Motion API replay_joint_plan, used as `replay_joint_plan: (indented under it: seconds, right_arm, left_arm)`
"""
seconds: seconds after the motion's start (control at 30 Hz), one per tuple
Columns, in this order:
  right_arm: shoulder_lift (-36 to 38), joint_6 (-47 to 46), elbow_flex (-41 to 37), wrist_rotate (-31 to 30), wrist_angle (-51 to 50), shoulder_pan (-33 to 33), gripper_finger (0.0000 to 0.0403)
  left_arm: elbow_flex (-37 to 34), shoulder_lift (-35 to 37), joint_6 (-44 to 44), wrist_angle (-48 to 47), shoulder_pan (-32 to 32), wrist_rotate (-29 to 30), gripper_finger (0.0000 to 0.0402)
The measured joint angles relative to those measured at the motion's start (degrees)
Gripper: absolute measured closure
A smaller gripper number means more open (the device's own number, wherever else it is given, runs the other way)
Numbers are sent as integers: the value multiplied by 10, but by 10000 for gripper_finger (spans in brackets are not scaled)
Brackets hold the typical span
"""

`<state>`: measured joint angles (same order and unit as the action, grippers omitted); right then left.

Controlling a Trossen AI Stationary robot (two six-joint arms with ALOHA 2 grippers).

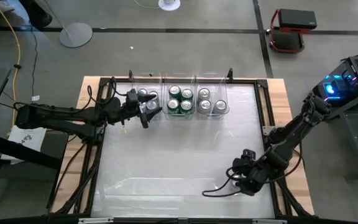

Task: Sort soda cans
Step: Put the blue-white soda can into the right transparent bin

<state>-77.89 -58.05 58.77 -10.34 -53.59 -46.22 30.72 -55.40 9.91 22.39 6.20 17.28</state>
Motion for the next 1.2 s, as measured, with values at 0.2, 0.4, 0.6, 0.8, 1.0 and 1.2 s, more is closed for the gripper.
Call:
replay_joint_plan:
  seconds: [0.2, 0.4, 0.6, 0.8, 1.0, 1.2]
  right_arm:
    - [28, 0, -1, -20, 0, -3, 73]
    - [47, 13, -1, -37, -2, -3, 73]
    - [39, 118, -1, 42, -17, -8, 73]
    - [40, 220, -1, 35, -22, -7, 73]
    - [40, 231, -1, 28, -24, 17, 73]
    - [40, 139, 0, 19, 34, 34, 73]
  left_arm:
    - [0, 0, 0, -2, 0, 0, 69]
    - [0, 0, 0, -3, 0, 0, 69]
    - [0, 0, 0, -3, 0, 0, 69]
    - [0, 0, 0, -3, 0, 0, 69]
    - [0, 0, 0, -3, 0, 0, 69]
    - [0, 0, 0, -3, 0, 0, 69]
